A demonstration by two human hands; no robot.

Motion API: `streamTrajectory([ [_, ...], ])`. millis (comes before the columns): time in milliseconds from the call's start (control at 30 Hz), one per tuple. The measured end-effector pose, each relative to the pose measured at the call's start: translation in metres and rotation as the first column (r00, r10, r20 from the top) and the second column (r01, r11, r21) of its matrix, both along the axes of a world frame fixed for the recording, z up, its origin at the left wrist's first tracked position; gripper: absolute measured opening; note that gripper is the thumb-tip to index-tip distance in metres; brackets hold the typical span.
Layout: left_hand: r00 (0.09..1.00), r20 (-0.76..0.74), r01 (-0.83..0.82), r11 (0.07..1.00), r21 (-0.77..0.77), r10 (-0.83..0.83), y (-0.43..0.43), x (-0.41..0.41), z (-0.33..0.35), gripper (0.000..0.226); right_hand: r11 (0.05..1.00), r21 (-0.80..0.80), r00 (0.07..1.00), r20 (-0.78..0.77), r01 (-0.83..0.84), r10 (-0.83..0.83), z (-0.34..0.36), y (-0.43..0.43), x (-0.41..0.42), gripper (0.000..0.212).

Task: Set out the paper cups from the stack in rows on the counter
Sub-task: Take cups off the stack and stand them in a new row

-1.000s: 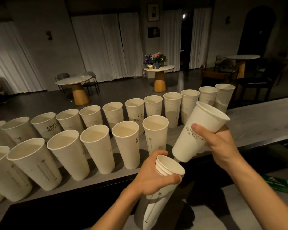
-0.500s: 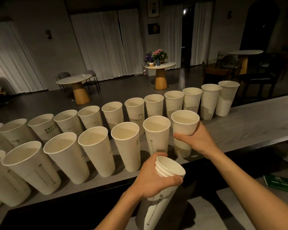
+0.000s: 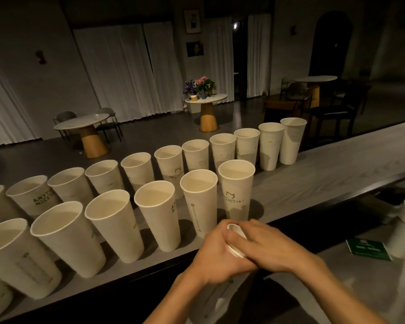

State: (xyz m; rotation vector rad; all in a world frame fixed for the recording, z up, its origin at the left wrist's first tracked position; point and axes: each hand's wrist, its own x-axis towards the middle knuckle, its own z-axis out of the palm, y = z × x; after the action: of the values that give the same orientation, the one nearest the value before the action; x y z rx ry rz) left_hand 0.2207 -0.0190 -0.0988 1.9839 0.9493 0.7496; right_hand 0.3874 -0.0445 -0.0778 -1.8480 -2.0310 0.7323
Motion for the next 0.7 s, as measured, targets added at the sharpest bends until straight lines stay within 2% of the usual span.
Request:
streamTrajectory([
  [100,0.998,0.066,-0.01,1.0,0.008,0.01,-0.001,0.004,-0.006,0.063,1.0,-0.011,0.998,0.063,0.025,-0.024,0.004,-0.005,-0.004,0.076],
  [200,0.998,0.06,-0.001,1.0,0.0,0.001,0.002,0.004,-0.009,0.065,1.0,-0.021,0.993,0.119,0.009,-0.006,0.008,-0.011,-0.005,0.068],
  [333,0.998,0.023,0.064,0.996,0.067,-0.066,0.005,0.006,-0.003,0.063,1.0,-0.006,0.982,0.188,-0.02,0.021,0.013,-0.013,-0.004,0.063],
  [467,0.996,0.016,0.083,0.996,0.034,-0.084,0.007,0.01,-0.002,0.066,0.998,-0.01,0.967,0.247,-0.062,0.062,0.019,-0.015,0.001,0.06],
  [600,0.996,0.009,0.09,0.996,-0.01,-0.09,0.011,0.015,-0.001,0.061,0.993,0.025,0.972,0.21,-0.111,0.103,0.023,-0.012,0.013,0.057],
  [700,0.997,0.022,0.08,0.992,-0.094,-0.078,0.017,0.014,0.001,0.052,0.976,0.136,0.972,0.185,-0.171,0.145,0.031,-0.007,0.034,0.071],
])
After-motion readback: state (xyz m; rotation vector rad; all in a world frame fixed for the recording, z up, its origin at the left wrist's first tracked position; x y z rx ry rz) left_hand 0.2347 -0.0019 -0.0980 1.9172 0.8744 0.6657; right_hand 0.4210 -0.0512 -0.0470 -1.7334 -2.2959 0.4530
